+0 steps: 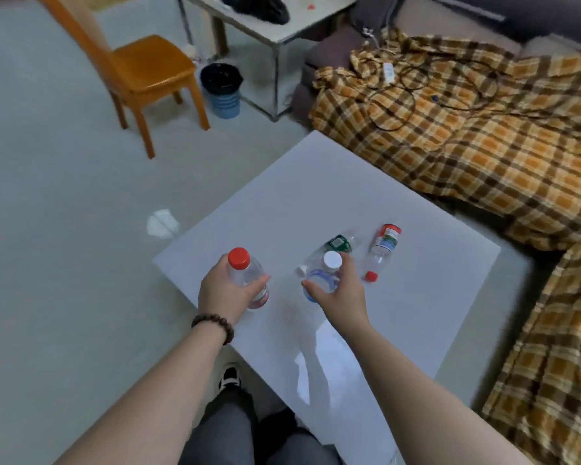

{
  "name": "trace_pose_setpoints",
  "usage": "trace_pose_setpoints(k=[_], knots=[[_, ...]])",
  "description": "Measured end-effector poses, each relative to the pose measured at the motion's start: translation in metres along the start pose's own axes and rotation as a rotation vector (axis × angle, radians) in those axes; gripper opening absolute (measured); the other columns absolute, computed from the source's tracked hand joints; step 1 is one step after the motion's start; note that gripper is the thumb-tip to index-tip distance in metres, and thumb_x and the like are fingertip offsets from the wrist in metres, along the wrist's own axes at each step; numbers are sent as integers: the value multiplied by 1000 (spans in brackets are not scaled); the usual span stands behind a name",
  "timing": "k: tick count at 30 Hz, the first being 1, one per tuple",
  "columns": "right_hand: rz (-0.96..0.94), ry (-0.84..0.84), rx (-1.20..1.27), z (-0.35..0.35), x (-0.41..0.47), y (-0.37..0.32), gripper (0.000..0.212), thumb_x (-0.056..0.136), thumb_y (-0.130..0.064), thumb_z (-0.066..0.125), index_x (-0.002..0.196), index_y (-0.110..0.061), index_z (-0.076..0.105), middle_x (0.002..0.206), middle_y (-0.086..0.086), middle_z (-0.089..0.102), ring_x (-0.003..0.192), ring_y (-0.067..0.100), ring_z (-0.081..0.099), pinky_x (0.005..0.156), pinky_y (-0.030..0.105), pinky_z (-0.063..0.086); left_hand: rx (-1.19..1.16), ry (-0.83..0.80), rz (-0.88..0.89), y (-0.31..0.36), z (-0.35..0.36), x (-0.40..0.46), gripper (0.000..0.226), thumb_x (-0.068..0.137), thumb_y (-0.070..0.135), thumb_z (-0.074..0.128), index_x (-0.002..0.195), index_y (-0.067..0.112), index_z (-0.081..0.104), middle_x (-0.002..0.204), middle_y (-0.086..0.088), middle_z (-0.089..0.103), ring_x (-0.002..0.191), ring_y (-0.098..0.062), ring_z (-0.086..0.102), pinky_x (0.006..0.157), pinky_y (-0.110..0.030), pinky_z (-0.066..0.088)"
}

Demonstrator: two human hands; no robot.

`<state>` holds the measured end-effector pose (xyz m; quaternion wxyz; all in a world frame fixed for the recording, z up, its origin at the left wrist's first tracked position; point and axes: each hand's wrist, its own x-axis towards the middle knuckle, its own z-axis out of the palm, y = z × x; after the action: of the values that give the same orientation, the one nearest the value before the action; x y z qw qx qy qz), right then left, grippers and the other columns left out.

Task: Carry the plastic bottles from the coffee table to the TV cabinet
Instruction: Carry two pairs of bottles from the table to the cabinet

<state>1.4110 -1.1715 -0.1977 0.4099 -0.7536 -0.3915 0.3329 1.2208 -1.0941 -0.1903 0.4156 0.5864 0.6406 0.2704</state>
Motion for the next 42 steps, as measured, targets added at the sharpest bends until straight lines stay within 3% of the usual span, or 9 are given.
trace_pose_setpoints(k=[10,15,18,22,27,32,35,38,42], knots=[[-276,-478,-84,149,-8,-85,58,71,-31,79,112,-34,39,112,-6,59,99,10,59,82,24,45,-96,514,-234,-81,-133,-44,38,64,35,86,89,28,57,83,10,61,82,-13,57,74,-22,39],[-350,-687,-103,232,-36,-128,54,72,-25,78,112,-30,43,109,-6,61,91,-13,57,78,17,45,-137,711,-347,-125,-200,-73,37,63,39,84,85,31,55,84,8,64,82,-16,61,74,-25,45],[-387,-795,-137,283,-58,-148,57,70,-30,78,117,-27,44,111,-5,63,96,-5,59,82,22,48,-183,801,-421,-157,-238,-90,41,60,46,82,89,30,58,89,6,68,86,-19,64,82,-35,53],[-473,-935,-201,348,-94,-180,59,72,-32,77,118,-28,40,112,-8,62,101,3,55,75,13,41,-230,934,-508,-193,-291,-114,48,56,55,77,93,30,59,90,8,67,87,-19,64,83,-40,54],[-574,-1067,-210,433,-140,-224,60,71,-30,78,119,-26,41,109,-8,60,102,8,57,81,25,45,-285,1082,-608,-235,-359,-139,46,59,52,77,94,28,59,91,8,66,88,-19,64,83,-41,54],[-660,-1195,-210,507,-202,-264,59,74,-24,78,120,-21,41,103,-11,57,88,-24,50,74,12,40,-329,1219,-672,-269,-421,-168,46,60,50,77,97,28,60,93,9,67,91,-17,64,84,-40,54],[-714,-1289,-235,545,-237,-277,61,74,-25,78,122,-20,41,110,-6,57,85,-28,47,73,9,38,-334,1321,-710,-287,-447,-189,49,61,51,77,100,27,60,96,7,67,93,-18,63,86,-39,53],[-774,-1368,-263,578,-270,-287,62,74,-26,78,124,-20,42,110,-7,55,85,-23,51,73,12,39,-345,1409,-770,-304,-466,-210,45,64,49,77,99,27,61,94,7,67,91,-17,63,84,-37,53],[-841,-1484,-289,624,-307,-295,63,73,-28,79,124,-21,42,109,-8,54,93,2,55,83,24,43,-361,1497,-871,-325,-488,-229,49,65,52,76,104,28,61,97,7,67,93,-18,63,82,-36,53]])
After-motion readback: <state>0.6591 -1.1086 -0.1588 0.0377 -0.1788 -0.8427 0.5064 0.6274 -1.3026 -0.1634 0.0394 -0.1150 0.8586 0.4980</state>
